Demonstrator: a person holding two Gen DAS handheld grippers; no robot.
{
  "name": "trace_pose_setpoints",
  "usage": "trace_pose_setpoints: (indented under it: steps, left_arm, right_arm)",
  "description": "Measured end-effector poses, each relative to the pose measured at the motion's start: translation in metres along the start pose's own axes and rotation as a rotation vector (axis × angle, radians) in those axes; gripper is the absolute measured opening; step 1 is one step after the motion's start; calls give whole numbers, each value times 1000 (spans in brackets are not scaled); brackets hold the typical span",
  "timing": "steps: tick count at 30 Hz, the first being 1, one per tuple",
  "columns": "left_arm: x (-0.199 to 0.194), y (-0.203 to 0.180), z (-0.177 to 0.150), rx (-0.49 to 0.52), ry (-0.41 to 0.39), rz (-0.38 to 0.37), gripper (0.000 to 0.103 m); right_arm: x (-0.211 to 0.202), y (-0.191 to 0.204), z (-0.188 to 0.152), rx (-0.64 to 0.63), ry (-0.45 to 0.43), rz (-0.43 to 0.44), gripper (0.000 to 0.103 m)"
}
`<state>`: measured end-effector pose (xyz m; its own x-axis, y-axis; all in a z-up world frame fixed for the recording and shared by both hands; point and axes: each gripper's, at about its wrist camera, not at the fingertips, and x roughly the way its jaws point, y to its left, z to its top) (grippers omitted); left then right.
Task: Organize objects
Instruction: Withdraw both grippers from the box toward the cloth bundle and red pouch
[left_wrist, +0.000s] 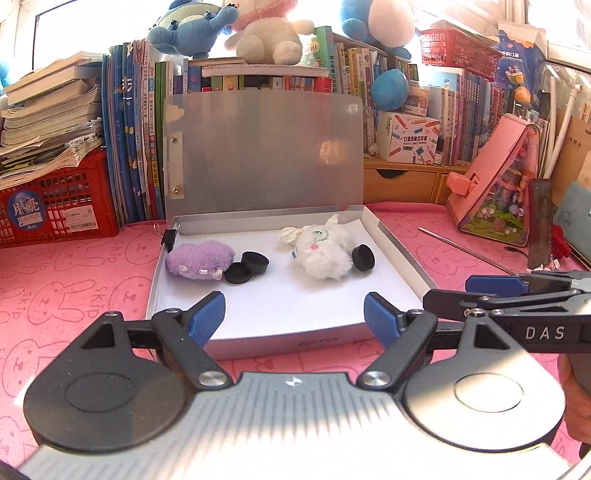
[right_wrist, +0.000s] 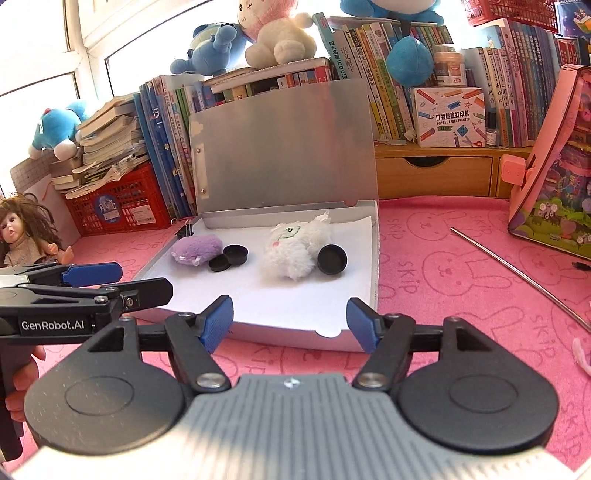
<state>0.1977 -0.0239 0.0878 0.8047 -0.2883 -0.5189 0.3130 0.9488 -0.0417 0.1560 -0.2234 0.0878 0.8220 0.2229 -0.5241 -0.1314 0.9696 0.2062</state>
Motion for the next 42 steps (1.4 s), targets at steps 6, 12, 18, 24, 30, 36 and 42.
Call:
trace_pose_setpoints:
  steps: [6,12,18,24,30,36,42]
  left_arm:
    - [-29,-7,-29,13,-33,0,91]
    - [-47,-12,-54,6,-45,11,93]
    - [-61,-12,-74,6,-62,38,95]
    - [-68,-10,-89,3,-59,67,96]
    - [-67,-7,-104,-10,-25,69,96]
    - [-59,-7,-114,-11,19,66,96]
    - [-50,-8,-118,-33,40,68,96]
  right_arm:
    - [-21,3,-20,30,-13,26,85]
    - [-35,9,-42,32,-14,33,87]
    - [-45,18,-61,10,-14,35,89]
    - [-51,26,-77,9,-14,44,92]
    - [-52,34,-88,-14,-6,41,93]
    - [-51,35,-93,-11,11,37,93]
    - [-49,36,-94,-5,22,44,93]
